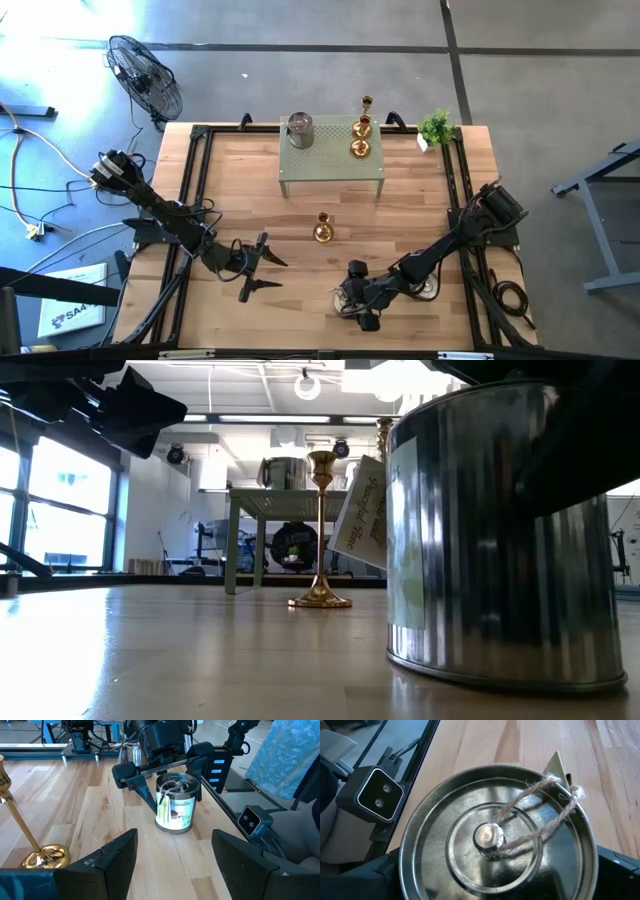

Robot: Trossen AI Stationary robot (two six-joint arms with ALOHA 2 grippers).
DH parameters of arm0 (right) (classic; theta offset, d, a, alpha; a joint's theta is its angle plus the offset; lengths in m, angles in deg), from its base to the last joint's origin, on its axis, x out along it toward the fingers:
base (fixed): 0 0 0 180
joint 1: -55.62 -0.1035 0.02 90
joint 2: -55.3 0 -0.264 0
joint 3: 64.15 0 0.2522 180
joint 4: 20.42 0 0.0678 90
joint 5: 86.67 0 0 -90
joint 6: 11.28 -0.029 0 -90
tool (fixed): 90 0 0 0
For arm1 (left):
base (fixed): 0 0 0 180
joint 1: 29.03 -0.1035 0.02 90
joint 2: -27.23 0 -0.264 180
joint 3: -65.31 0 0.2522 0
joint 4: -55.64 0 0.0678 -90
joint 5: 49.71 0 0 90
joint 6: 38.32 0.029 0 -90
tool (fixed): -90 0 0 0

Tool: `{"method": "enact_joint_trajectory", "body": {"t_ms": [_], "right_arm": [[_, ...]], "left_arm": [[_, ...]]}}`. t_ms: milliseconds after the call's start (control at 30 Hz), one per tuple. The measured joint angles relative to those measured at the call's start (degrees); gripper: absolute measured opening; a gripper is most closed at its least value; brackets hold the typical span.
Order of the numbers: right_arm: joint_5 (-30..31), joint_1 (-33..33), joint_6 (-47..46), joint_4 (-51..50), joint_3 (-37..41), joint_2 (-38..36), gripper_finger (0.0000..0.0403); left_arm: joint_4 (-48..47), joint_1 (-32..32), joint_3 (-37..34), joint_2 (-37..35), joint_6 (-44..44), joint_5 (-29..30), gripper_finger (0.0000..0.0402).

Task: Pick & Place candle stick holders
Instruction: Put the left silver scented candle on the shelf

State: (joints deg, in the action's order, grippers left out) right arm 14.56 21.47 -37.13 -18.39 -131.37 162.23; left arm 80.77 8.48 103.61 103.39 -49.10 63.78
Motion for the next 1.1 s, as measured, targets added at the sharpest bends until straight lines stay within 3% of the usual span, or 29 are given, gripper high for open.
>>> {"method": "enact_joint_trajectory", "body": {"t_ms": [600,833,1100], "right_arm": [[-0.02,-0.02,-1.26,0.38,0.0,0.0,0.0398],[4.51,-0.02,-1.53,0.54,0.0,-0.05,0.0398],[4.88,0.0,-2.31,0.32,0.0,-0.11,0.0397]], "left_arm": [[-1.49,0.0,0.07,0.0,-0.52,-0.8,0.025],[-1.49,0.0,0.07,0.0,-1.53,-1.97,0.025],[-1.46,0.0,0.07,0.0,-1.75,-2.01,0.025]]}}
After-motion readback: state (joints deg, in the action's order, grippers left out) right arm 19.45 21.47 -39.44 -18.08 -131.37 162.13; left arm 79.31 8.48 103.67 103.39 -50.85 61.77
